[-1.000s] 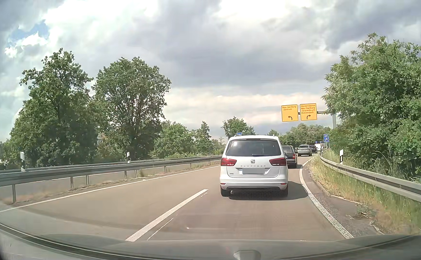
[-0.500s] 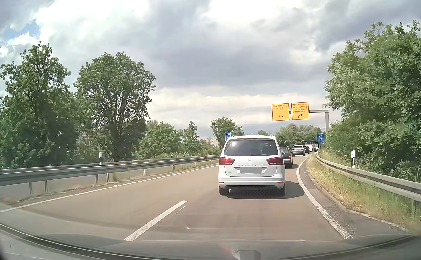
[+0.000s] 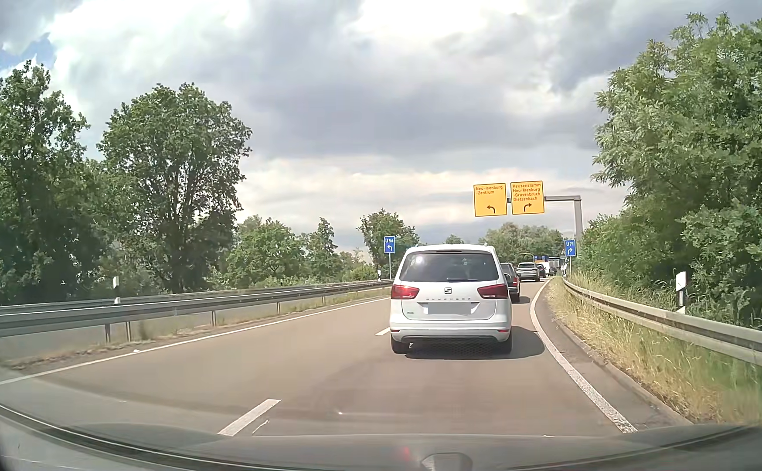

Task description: Follow the waypoints while adhering to traffic rules and regulations

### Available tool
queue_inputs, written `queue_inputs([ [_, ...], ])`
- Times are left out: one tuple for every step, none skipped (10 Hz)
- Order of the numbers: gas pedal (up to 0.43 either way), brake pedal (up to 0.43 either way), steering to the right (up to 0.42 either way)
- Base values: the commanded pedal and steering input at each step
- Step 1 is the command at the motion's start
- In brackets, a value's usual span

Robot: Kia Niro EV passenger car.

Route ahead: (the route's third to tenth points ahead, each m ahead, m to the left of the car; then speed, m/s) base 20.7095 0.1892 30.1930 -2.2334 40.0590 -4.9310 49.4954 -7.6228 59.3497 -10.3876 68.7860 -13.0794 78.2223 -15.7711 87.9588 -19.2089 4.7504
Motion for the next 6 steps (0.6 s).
queue_inputs([
  [0.15, 0.037, 0.076],
  [0.15, 0.037, 0.076],
  [0.15, 0.037, 0.074],
  [0.15, 0.037, 0.073],
  [0.15, 0.037, 0.072],
  [0.15, 0.037, 0.07],
])
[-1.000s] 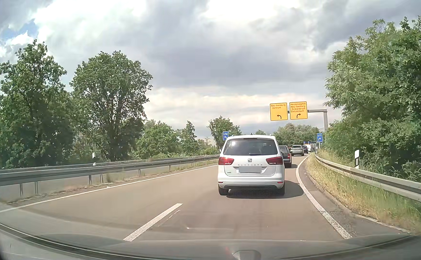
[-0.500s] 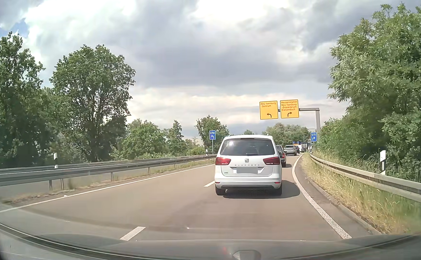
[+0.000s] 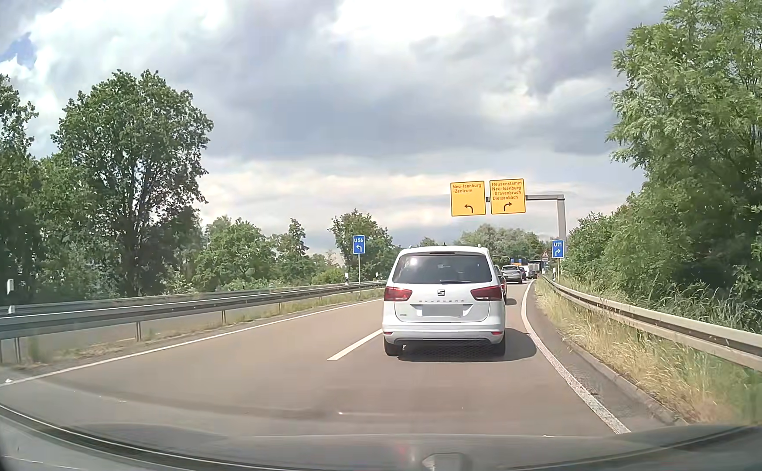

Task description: Follow the waypoints while adhering to traffic rules and regulations

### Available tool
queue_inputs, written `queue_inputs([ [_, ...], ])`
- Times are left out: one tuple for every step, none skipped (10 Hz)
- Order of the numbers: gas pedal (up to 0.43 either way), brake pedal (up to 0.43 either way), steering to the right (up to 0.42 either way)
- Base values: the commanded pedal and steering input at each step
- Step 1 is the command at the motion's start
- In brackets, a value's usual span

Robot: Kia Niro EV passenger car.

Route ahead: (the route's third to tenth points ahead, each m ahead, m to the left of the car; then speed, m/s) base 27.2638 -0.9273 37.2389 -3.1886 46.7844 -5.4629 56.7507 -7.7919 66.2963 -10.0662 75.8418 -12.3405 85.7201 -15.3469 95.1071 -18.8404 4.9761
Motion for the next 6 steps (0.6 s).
queue_inputs([
  [0.15, 0.037, 0.069],
  [0.157, 0.037, 0.067],
  [0.157, 0.037, 0.064],
  [0.157, 0.037, 0.061],
  [0.157, 0.037, 0.059],
  [0.157, 0.037, 0.057],
])
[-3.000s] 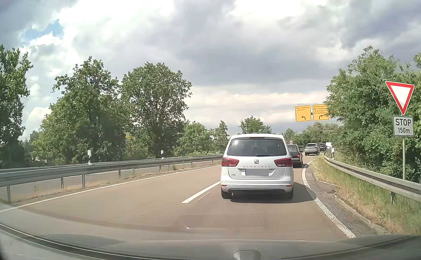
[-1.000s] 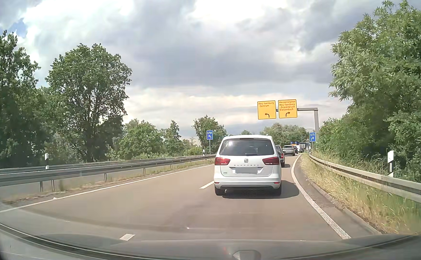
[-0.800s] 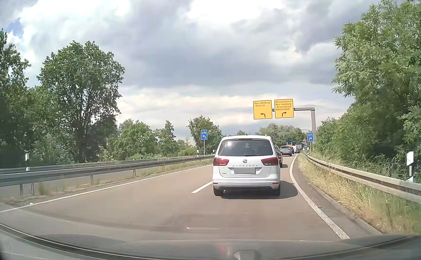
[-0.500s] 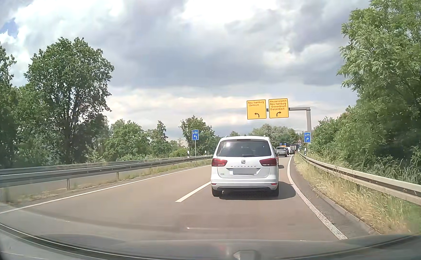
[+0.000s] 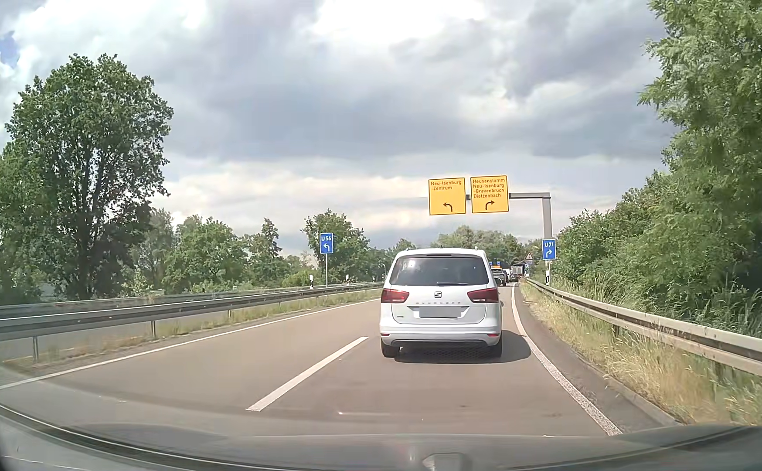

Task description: Follow the waypoints while adhering to traffic rules and regulations

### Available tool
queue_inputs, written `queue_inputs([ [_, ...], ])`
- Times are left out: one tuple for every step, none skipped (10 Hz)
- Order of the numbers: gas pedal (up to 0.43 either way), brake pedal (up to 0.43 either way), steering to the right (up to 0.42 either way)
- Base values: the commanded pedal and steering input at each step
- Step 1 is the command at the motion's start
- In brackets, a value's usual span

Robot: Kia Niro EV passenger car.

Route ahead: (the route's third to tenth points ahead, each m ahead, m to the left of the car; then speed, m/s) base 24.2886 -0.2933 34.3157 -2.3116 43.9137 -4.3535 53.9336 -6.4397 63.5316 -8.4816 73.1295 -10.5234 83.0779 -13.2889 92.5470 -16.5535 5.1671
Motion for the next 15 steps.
queue_inputs([
  [0.157, 0.037, 0.057],
  [0.157, 0.037, 0.055],
  [0.169, 0.037, 0.053],
  [0.169, 0.037, 0.051],
  [0.169, 0.037, 0.051],
  [0.169, 0.037, 0.051],
  [0.169, 0.037, 0.05],
  [0.169, 0.037, 0.049],
  [0.169, 0.037, 0.048],
  [0.169, 0.037, 0.048],
  [0.169, 0.037, 0.047],
  [0.169, 0.037, 0.046],
  [0.169, 0.037, 0.046],
  [0.169, 0.037, 0.045],
  [0.169, 0.037, 0.045],
])
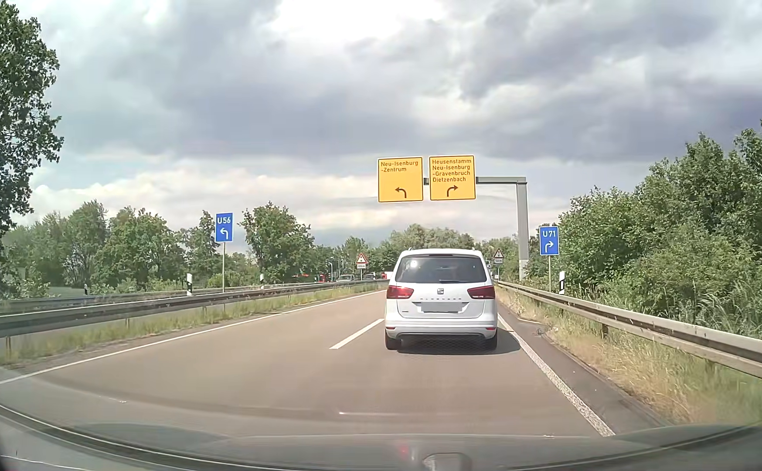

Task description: Follow the waypoints while adhering to traffic rules and regulations

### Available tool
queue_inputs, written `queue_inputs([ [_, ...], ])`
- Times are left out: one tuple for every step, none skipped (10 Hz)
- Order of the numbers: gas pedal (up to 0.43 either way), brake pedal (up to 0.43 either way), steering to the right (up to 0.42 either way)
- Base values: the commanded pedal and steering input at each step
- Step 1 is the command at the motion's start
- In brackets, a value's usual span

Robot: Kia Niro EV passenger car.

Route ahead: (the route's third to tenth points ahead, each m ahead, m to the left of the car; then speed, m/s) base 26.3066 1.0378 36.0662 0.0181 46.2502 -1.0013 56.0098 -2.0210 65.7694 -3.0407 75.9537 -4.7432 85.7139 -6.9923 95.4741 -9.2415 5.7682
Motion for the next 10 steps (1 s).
queue_inputs([
  [0.169, 0.037, 0.044],
  [0.169, 0.037, 0.044],
  [0.169, 0.037, 0.044],
  [0.169, 0.037, 0.043],
  [0.169, 0.037, 0.043],
  [0.169, 0.037, 0.043],
  [0.169, 0.037, 0.043],
  [0.169, 0.037, 0.043],
  [0.169, 0.037, 0.043],
  [0.169, 0.037, 0.04],
])
